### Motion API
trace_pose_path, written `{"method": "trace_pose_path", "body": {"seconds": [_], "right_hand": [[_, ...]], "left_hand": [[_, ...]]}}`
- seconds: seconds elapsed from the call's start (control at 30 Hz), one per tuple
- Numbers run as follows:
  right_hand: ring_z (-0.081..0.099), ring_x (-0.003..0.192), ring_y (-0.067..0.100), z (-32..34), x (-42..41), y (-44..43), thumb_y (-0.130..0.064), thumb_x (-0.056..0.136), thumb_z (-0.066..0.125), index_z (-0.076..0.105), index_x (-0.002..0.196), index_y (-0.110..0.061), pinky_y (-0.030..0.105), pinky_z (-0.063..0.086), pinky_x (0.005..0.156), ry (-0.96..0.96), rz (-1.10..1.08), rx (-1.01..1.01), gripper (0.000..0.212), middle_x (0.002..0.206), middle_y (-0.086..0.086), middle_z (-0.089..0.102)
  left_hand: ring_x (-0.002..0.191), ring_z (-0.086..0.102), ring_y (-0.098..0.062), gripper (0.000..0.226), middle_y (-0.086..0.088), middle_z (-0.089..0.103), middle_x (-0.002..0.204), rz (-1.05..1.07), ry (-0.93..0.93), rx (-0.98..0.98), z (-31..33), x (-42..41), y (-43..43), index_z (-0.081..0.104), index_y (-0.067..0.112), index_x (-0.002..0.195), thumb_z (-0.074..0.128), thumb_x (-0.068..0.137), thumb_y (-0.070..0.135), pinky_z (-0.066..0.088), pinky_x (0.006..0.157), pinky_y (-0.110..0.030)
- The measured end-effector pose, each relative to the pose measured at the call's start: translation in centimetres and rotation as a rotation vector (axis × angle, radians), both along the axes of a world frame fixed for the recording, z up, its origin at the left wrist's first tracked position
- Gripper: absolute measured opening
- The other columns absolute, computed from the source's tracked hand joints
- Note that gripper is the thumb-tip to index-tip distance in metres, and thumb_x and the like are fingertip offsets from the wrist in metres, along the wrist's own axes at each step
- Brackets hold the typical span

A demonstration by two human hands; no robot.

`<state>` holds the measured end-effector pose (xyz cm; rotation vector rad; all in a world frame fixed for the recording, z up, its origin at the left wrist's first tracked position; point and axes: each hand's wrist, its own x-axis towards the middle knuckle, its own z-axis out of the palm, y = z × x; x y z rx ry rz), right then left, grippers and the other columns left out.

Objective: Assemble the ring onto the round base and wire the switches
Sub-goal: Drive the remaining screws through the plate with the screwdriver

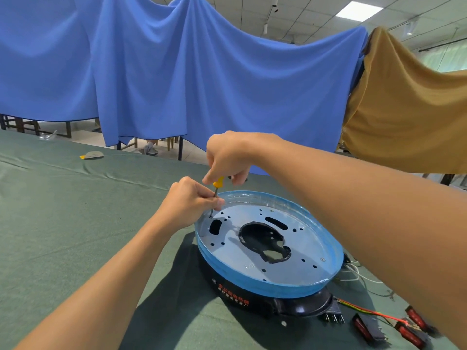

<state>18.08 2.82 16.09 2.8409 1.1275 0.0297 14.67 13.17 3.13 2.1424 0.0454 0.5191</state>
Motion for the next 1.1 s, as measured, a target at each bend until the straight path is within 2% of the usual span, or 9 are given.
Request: {"method": "trace_pose_path", "body": {"seconds": [0.2, 0.37, 0.47, 0.57, 0.73, 0.8, 0.93, 1.03, 1.1], "right_hand": [[0.055, 0.038, 0.009, -0.6, 0.3, -0.1, -0.027, 0.086, 0.067, 0.057, 0.06, -0.014, 0.018, 0.043, 0.046, -0.046, 0.009, 0.034, 0.03, 0.039, -0.007, 0.058], [0.047, 0.026, 0.011, -0.6, 0.3, 0.9, -0.013, 0.09, 0.054, 0.055, 0.061, -0.009, 0.017, 0.04, 0.044, -0.016, -0.102, -0.001, 0.029, 0.044, -0.002, 0.063], [0.057, 0.035, 0.012, -0.2, 0.3, 0.5, -0.027, 0.09, 0.063, 0.059, 0.07, -0.009, 0.022, 0.051, 0.049, 0.039, -0.072, 0.004, 0.027, 0.054, 0.002, 0.068], [0.065, 0.047, 0.012, 0.2, 0.2, -0.5, -0.029, 0.082, 0.075, 0.065, 0.08, -0.014, 0.022, 0.052, 0.051, 0.009, 0.031, 0.022, 0.018, 0.065, 0.001, 0.063], [0.062, 0.056, 0.021, -1.0, 0.8, -0.6, -0.021, 0.084, 0.066, 0.052, 0.063, -0.015, 0.027, 0.048, 0.047, -0.094, 0.055, 0.094, 0.026, 0.066, 0.004, 0.057], [0.057, 0.049, 0.022, -1.4, 1.2, -0.7, -0.013, 0.084, 0.056, 0.053, 0.059, -0.012, 0.032, 0.053, 0.054, -0.098, 0.013, 0.097, 0.025, 0.058, 0.006, 0.06], [0.051, 0.033, 0.015, -1.2, 1.5, -1.5, -0.022, 0.09, 0.051, 0.058, 0.061, -0.01, 0.024, 0.051, 0.052, -0.035, -0.058, 0.045, 0.032, 0.041, -0.001, 0.059], [0.063, 0.043, 0.014, -0.8, 1.0, -2.1, -0.035, 0.088, 0.062, 0.06, 0.079, -0.012, 0.023, 0.053, 0.054, 0.006, -0.011, 0.065, 0.025, 0.059, 0.002, 0.066], [0.064, 0.048, 0.012, -0.5, 0.7, -2.4, -0.03, 0.085, 0.07, 0.064, 0.084, -0.017, 0.02, 0.048, 0.05, 0.0, 0.062, 0.112, 0.014, 0.069, 0.002, 0.062]], "left_hand": [[0.069, 0.059, -0.015, 0.009, -0.007, 0.075, 0.072, 0.015, -0.023, -0.03, -0.1, -0.1, -0.5, 0.08, 0.023, 0.074, 0.078, 0.081, 0.028, 0.052, 0.065, -0.037], [0.061, 0.046, -0.014, 0.013, -0.014, 0.072, 0.071, -0.007, -0.008, -0.004, -0.1, 0.0, -0.2, 0.08, 0.023, 0.071, 0.077, 0.082, 0.029, 0.037, 0.055, -0.026], [0.051, 0.037, -0.008, 0.017, -0.013, 0.065, 0.06, -0.009, -0.001, 0.009, 0.1, 0.0, -0.1, 0.08, 0.023, 0.067, 0.077, 0.083, 0.029, 0.029, 0.045, -0.017], [0.062, 0.048, -0.013, 0.016, -0.012, 0.071, 0.07, -0.017, 0.002, -0.007, 0.1, 0.0, 0.0, 0.08, 0.024, 0.069, 0.076, 0.083, 0.029, 0.041, 0.057, -0.028], [0.068, 0.056, -0.012, 0.009, -0.002, 0.075, 0.072, -0.012, -0.001, -0.03, -0.1, -0.1, -0.3, 0.081, 0.022, 0.075, 0.078, 0.082, 0.026, 0.044, 0.06, -0.025], [0.066, 0.055, -0.014, 0.007, -0.006, 0.075, 0.072, 0.012, -0.028, -0.053, -0.1, -0.1, -0.5, 0.081, 0.018, 0.076, 0.08, 0.079, 0.024, 0.046, 0.06, -0.031], [0.07, 0.067, -0.018, 0.008, 0.006, 0.073, 0.066, 0.076, -0.063, -0.023, 0.1, -0.2, -0.6, 0.081, 0.02, 0.076, 0.084, 0.074, 0.027, 0.054, 0.065, -0.035], [0.079, 0.069, -0.02, 0.011, 0.004, 0.074, 0.071, 0.081, -0.022, 0.012, 0.4, -0.2, -0.5, 0.081, 0.021, 0.076, 0.085, 0.072, 0.03, 0.057, 0.075, -0.044], [0.082, 0.068, -0.021, 0.011, 0.004, 0.074, 0.073, 0.081, -0.003, 0.018, 0.4, -0.2, -0.3, 0.08, 0.022, 0.075, 0.085, 0.072, 0.031, 0.056, 0.078, -0.048]]}}
